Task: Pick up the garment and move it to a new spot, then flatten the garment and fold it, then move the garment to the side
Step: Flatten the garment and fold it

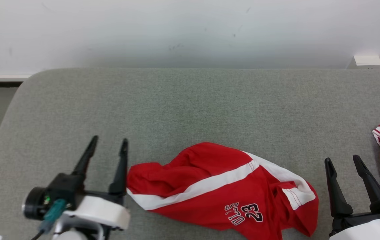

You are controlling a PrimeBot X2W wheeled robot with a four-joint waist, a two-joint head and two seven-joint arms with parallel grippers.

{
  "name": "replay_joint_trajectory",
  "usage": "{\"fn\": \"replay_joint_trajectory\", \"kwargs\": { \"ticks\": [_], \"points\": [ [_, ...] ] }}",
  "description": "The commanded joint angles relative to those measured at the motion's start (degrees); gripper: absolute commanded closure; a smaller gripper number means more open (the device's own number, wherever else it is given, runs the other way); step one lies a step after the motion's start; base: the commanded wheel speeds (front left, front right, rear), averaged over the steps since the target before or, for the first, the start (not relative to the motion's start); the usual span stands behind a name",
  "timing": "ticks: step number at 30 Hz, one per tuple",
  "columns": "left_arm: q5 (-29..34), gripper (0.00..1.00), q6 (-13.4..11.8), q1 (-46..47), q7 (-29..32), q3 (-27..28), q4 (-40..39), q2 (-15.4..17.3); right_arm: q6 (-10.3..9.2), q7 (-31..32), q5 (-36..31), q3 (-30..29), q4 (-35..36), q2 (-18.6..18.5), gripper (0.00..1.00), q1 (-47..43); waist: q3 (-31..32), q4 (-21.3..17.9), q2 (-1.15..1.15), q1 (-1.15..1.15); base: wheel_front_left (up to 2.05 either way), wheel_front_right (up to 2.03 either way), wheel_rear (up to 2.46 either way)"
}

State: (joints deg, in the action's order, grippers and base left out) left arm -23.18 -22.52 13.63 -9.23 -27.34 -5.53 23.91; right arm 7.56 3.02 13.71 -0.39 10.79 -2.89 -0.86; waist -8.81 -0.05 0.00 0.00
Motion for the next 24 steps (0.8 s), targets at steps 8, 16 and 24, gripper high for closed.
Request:
{"fn": "replay_joint_trajectory", "kwargs": {
  "ticks": [8, 16, 24],
  "points": [
    [-3.68, 0.00, -2.89, -7.78, -3.28, 6.52, -1.67, 3.02, -0.17, 0.30, -0.35, -0.41, 0.61, -0.05, 0.00, -0.90, 0.72, -0.09, 0.00, 0.00, 0.00, 0.00, 0.00],
    [-4.91, 0.00, -1.94, -9.46, -3.94, 6.99, -1.88, 3.39, -0.17, 0.74, -0.59, -0.53, 0.95, -0.04, 0.00, -1.28, 1.01, 0.18, 0.00, 0.00, 0.00, 0.00, 0.00],
    [-4.89, 0.00, -1.27, -9.00, -3.55, 6.26, -1.34, 3.64, -0.17, 0.79, -0.46, -0.13, 0.94, -0.04, 0.00, -1.41, 1.38, -0.01, 0.00, 0.00, 0.00, 0.00, 0.00]
  ]
}}
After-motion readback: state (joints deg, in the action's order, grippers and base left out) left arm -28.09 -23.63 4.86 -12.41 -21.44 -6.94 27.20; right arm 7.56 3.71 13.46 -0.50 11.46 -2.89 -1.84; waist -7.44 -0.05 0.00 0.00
